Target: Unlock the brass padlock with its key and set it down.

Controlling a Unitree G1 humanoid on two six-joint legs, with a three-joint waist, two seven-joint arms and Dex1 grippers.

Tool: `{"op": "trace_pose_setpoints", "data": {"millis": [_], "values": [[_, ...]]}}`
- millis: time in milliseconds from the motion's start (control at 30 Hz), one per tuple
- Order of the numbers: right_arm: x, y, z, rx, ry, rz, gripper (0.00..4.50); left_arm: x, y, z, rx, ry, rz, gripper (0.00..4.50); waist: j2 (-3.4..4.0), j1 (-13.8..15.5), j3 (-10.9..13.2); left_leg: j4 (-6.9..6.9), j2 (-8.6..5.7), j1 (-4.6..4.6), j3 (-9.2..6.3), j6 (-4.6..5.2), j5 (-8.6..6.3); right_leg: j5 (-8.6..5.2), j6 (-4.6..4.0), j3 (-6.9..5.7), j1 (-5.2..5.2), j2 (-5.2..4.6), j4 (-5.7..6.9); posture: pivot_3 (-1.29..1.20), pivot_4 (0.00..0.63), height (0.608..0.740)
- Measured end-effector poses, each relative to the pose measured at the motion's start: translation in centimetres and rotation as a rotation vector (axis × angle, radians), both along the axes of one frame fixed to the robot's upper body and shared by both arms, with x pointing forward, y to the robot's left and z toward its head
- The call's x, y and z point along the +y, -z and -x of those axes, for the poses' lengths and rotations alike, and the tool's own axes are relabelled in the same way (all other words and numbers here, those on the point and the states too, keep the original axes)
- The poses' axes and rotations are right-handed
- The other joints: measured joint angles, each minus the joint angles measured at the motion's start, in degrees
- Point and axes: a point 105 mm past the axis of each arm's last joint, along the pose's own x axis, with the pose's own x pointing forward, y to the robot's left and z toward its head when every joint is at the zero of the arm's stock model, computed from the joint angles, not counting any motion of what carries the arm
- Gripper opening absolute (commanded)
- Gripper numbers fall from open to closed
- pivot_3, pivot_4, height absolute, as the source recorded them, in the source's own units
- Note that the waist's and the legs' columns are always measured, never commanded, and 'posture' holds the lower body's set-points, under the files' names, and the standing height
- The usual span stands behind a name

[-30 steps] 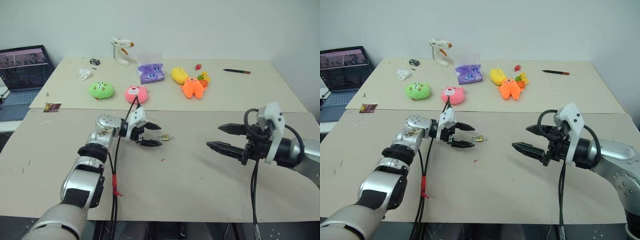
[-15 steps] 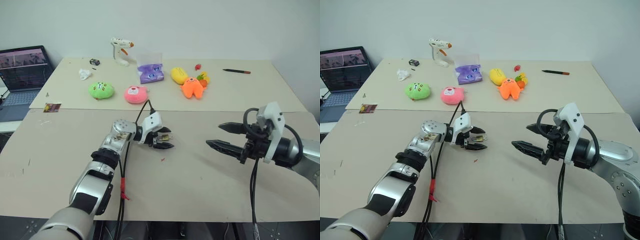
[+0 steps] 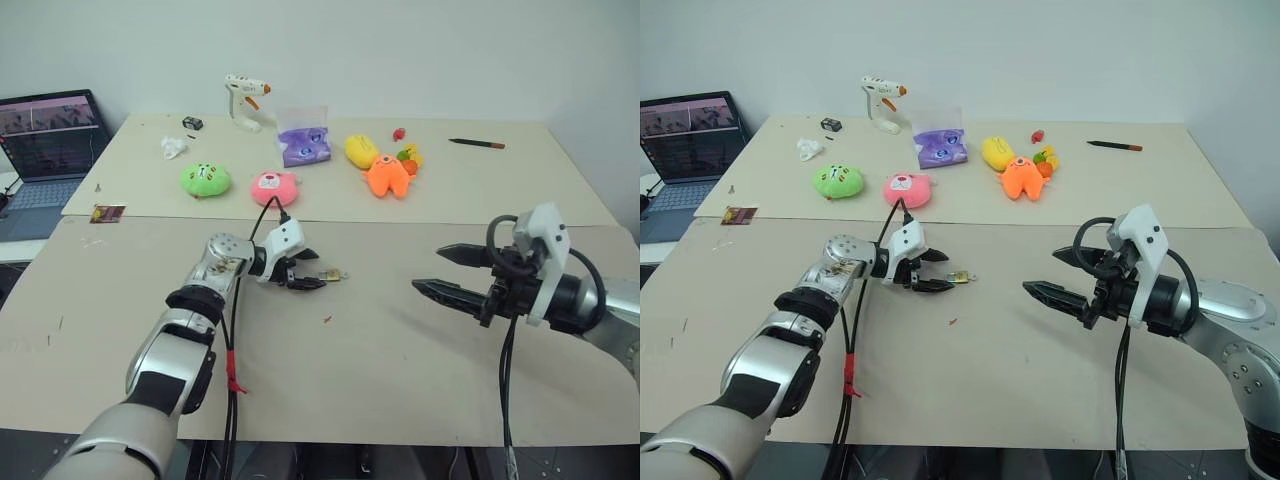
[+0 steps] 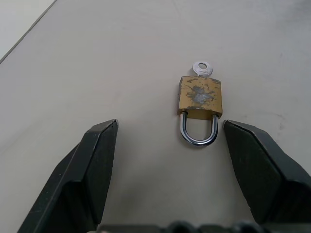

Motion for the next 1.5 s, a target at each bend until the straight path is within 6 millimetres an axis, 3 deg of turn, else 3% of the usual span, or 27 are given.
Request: {"op": "trace_pose_setpoints", "data": {"millis": [333, 700, 800, 867, 1000, 1300, 1433, 1500], "values": [[0.0, 0.0, 0.0, -0.001, 0.001, 0.0, 4.5, -1.7, -0.4, 0.4, 0.018, 0.052, 0.047, 3.67, 0.0, -0.18, 0.0, 0.0, 0.01, 0.0, 0.01, 0.0, 0.0, 0.0, 0.0, 0.01, -0.01, 0.0, 0.01, 0.0, 0.15, 0.74], [-0.1, 0.0, -0.1, -0.002, 0.007, 0.002, 4.5, -1.0, 0.4, 0.3, -0.016, 0.053, -0.017, 3.67, -0.02, -0.17, -0.01, -0.01, 0.01, 0.09, 0.02, 0.0, 0.0, 0.0, 0.0, 0.05, 0.06, 0.01, 0.01, 0.0, 0.15, 0.74], [-0.1, 0.0, -0.1, -0.002, 0.009, 0.003, 4.5, -1.0, 0.5, 0.4, -0.021, 0.058, -0.012, 2.91, -0.02, -0.18, -0.01, -0.04, 0.01, 0.15, 0.04, -0.01, 0.0, 0.0, 0.0, 0.09, 0.1, 0.01, 0.02, 0.0, 0.15, 0.74], [-0.1, 0.0, -0.1, -0.003, 0.011, 0.006, 4.5, -1.1, 0.4, 0.5, -0.012, 0.064, 0.008, 2.04, -0.02, -0.15, -0.01, -0.04, 0.01, 0.14, 0.05, -0.01, 0.01, 0.0, 0.0, 0.09, 0.09, 0.01, 0.02, 0.0, 0.15, 0.74], [-0.1, 0.0, -0.1, -0.004, 0.011, 0.007, 4.5, -1.7, 0.2, 0.7, 0.0, 0.077, 0.049, 0.81, -0.02, -0.14, -0.01, -0.05, 0.0, 0.12, 0.05, 0.0, 0.0, 0.0, 0.0, 0.08, 0.06, 0.01, 0.02, 0.0, 0.15, 0.74], [0.0, 0.0, -0.1, -0.001, -0.001, 0.006, 4.5, -1.9, -0.3, 1.1, 0.041, 0.103, 0.1, 0.82, -0.02, -0.15, -0.01, -0.1, 0.0, 0.11, 0.07, 0.0, 0.0, 0.0, 0.0, 0.09, 0.04, 0.01, 0.0, 0.0, 0.15, 0.74], [0.4, 0.3, -0.2, -0.001, -0.023, 0.04, 4.5, -1.3, -2.6, 1.6, 0.21, 0.113, 0.234, 0.82, -0.02, -0.48, -0.01, -0.09, 0.01, 0.07, 0.08, 0.01, 0.0, 0.0, 0.0, 0.11, -0.03, 0.05, 0.04, 0.0, 0.15, 0.74], [0.7, 0.1, -0.2, -0.01, -0.046, 0.067, 4.5, -0.1, -4.0, 2.3, 0.302, 0.128, 0.27, 0.82, -0.02, -0.83, -0.01, -0.12, 0.02, 0.07, 0.09, 0.0, 0.0, 0.0, 0.0, 0.16, -0.07, 0.08, 0.05, 0.0, 0.15, 0.74]]}}
